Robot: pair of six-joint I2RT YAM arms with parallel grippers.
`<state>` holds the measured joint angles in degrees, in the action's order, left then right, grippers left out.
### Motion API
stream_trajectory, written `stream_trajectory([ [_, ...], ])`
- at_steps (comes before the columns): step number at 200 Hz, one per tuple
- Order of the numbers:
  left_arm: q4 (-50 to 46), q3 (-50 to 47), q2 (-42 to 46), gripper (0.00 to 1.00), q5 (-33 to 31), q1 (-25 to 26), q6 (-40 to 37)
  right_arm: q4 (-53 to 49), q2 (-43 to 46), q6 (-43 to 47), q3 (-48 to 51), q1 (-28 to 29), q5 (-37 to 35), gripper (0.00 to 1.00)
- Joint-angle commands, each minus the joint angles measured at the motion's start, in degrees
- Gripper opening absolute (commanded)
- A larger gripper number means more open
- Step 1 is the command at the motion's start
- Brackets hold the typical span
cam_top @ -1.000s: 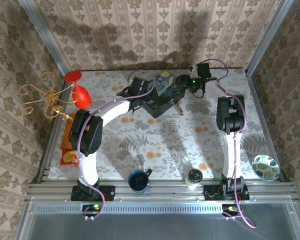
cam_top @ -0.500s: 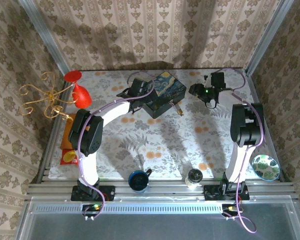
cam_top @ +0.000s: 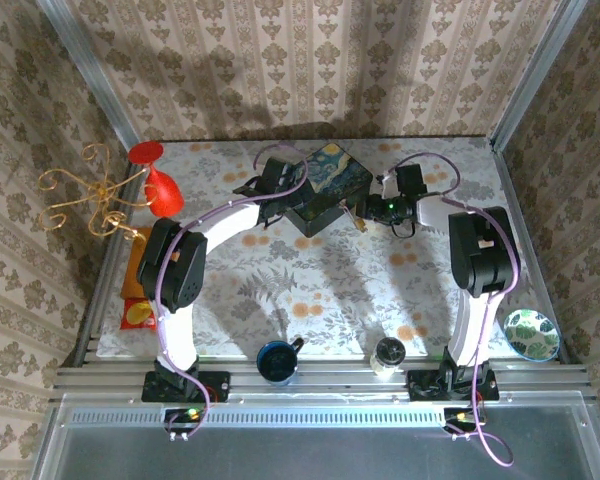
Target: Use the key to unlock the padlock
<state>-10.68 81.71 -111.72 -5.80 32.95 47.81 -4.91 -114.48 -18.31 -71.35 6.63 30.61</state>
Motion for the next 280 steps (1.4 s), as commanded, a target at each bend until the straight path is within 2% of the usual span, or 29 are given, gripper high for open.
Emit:
stream_trajectory([
  [1,0.39,-0.41,-1.31,0.98,0.24,-0.25,0.70,-1.10,-2.66,3.48,-2.22,-0.15,4.57,0.51],
  [62,0.75,-0.25,-1.48,0.98,0.95,-0.08,1.58,-6.04,-3.84,5.82,-5.00,1.45,4.80,0.51],
  [123,0.66,0.20,-1.74,0.98,1.23,-0.08,1.58,-8.20,-2.77,5.75,-3.14,2.17,4.17,0.49],
  [172,1.01,-0.06,-1.66,0.98,1.41,-0.08,1.90,-1.73,1.68,1.37,3.09,2.81,10.95,0.48],
  [200,1.01,0.01,-1.57,0.98,1.41,-0.08,1.68,-0.64,4.58,1.46,5.51,2.57,8.15,0.48],
  [230,1.26,-0.06,-1.57,0.98,1.58,-0.08,1.84,-2.48,2.82,1.49,3.26,2.50,3.92,0.48],
  [280,1.14,-0.15,-1.22,0.99,1.67,-0.08,1.86,-0.73,-1.21,-1.30,-0.67,2.33,4.29,0.47],
])
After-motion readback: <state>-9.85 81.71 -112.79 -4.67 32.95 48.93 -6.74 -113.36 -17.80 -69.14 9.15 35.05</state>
